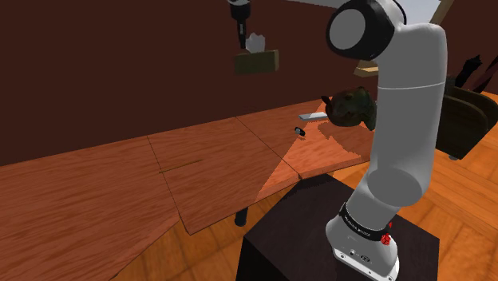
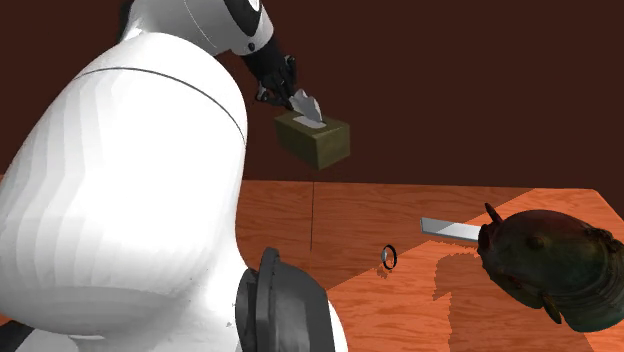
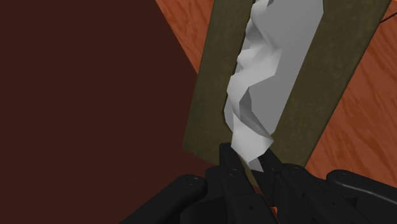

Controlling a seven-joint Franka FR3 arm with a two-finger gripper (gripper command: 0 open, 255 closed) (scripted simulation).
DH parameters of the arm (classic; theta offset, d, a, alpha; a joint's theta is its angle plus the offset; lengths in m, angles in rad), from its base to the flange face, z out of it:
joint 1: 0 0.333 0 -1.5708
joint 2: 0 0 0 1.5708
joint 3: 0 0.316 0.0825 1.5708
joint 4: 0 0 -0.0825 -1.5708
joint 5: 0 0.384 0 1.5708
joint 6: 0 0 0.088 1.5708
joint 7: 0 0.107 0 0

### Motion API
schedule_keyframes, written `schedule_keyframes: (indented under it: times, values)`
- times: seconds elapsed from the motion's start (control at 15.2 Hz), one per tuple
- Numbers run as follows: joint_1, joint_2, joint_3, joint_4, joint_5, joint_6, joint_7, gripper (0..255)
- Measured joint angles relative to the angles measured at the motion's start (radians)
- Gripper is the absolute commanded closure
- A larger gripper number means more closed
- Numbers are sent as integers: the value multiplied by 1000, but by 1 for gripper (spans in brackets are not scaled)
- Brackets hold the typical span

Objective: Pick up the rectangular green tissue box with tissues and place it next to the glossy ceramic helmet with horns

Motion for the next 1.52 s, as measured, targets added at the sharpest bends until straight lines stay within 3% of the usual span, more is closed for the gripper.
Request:
schedule_keyframes:
  times: [0.46,1.19,1.52]
  values:
    - [-55,-225,-29,-314,-9,117,-56,255]
    - [-155,-477,-120,-642,-19,254,-214,255]
    - [-202,-566,-180,-732,-22,289,-314,255]
